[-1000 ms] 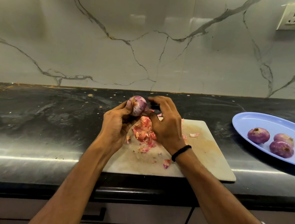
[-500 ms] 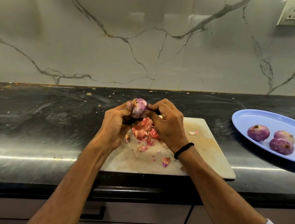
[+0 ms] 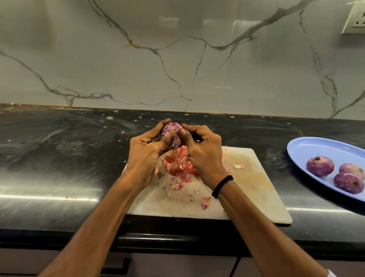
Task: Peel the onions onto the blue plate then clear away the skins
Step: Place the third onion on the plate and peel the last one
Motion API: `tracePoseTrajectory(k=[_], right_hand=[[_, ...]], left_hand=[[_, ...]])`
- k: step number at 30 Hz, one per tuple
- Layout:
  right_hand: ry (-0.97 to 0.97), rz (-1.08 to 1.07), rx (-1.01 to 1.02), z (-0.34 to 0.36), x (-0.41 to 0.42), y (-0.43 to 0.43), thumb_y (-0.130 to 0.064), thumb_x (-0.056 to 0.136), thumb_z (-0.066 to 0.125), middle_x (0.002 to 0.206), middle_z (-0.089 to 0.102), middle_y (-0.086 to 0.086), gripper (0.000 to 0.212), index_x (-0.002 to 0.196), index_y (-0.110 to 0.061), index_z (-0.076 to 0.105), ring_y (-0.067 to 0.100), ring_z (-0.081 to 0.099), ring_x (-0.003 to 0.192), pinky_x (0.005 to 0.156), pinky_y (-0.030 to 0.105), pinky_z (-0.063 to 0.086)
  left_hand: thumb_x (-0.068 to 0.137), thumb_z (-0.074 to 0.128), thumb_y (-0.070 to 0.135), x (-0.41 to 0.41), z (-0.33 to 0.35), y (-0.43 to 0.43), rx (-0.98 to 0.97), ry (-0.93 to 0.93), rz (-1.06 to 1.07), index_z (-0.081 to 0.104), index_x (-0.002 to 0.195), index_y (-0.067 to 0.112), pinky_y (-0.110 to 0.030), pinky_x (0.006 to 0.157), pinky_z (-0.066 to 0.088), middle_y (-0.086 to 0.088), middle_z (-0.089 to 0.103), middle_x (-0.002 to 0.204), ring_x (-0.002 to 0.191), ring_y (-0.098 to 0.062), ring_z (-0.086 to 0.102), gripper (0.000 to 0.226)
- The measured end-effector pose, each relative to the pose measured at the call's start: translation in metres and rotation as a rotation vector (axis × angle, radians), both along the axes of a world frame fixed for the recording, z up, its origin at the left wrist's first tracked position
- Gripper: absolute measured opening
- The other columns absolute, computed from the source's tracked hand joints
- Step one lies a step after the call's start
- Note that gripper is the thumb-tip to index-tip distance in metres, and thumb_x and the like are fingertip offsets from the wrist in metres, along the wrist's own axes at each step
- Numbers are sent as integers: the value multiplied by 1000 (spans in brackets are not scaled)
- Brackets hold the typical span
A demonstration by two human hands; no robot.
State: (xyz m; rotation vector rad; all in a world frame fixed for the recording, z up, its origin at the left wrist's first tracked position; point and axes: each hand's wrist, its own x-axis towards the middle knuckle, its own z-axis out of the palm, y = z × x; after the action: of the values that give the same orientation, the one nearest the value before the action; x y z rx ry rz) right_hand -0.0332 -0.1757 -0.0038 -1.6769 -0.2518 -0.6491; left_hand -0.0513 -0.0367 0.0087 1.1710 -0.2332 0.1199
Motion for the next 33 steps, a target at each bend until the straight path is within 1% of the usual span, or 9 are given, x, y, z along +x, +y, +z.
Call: tracePoseTrajectory(k=[5,9,13,15,17,20,25,29,33], right_hand=[[-59,-147,39,-1,1,5,-14,92,69,87,67,6,12,97,-6,76,17,66,80,68,30,59],[-117,-291,5,-4,2,7,-12,93,68,80,63,-1,10,88,-6,75,6,59,71,61,22,54],[-130,-363,-48,-4,2,10,-8,93,65,77,58,1,14,79,-6,66,4,50,67,58,11,42],[-115,-368,-51,-4,3,8,-7,94,63,79,60,5,15,79,-6,62,11,53,69,61,19,45],[-73,-340,-15,-3,6,5,-8,96,61,81,64,7,13,83,-7,63,17,58,75,64,28,50],[20,-183,168,2,6,2,-13,99,59,84,68,1,12,91,-10,68,14,64,79,68,29,57],[68,35,344,8,-3,0,-12,98,59,94,72,10,13,102,-6,70,17,69,86,74,28,59],[98,227,381,9,-7,2,-16,94,65,101,72,8,14,106,-11,70,17,69,95,83,30,59],[108,217,302,7,-6,3,-12,88,71,95,73,5,10,98,-12,73,16,70,94,83,29,59]], left_hand=[[77,68,14,1,-2,-8,13,7,25,67,123,7,-34,87,59,-11,73,114,107,-26,70,47],[79,68,15,0,-2,-14,44,4,21,67,123,9,-29,82,59,-4,75,109,104,-23,71,45],[90,63,5,-2,-4,-15,56,30,10,66,124,8,-27,76,59,-4,76,106,100,-23,72,34],[92,61,2,-4,-4,-17,34,59,-20,66,124,8,-27,75,60,-6,76,105,99,-23,73,33],[93,58,1,-5,0,-17,5,86,-53,65,124,5,-28,75,60,-9,75,107,99,-24,72,33],[96,50,1,-3,5,-14,-51,120,-92,65,124,5,-29,74,59,-12,73,113,101,-26,72,32],[103,40,12,-1,6,-8,-48,180,-65,65,122,5,-26,69,58,-14,73,109,89,-19,73,32],[104,43,24,-4,8,-6,-27,184,-97,68,110,4,-29,71,59,-14,75,98,88,-22,73,33],[99,51,23,-5,7,-7,21,124,-68,63,121,0,-30,78,59,-16,73,110,102,-28,70,35]])
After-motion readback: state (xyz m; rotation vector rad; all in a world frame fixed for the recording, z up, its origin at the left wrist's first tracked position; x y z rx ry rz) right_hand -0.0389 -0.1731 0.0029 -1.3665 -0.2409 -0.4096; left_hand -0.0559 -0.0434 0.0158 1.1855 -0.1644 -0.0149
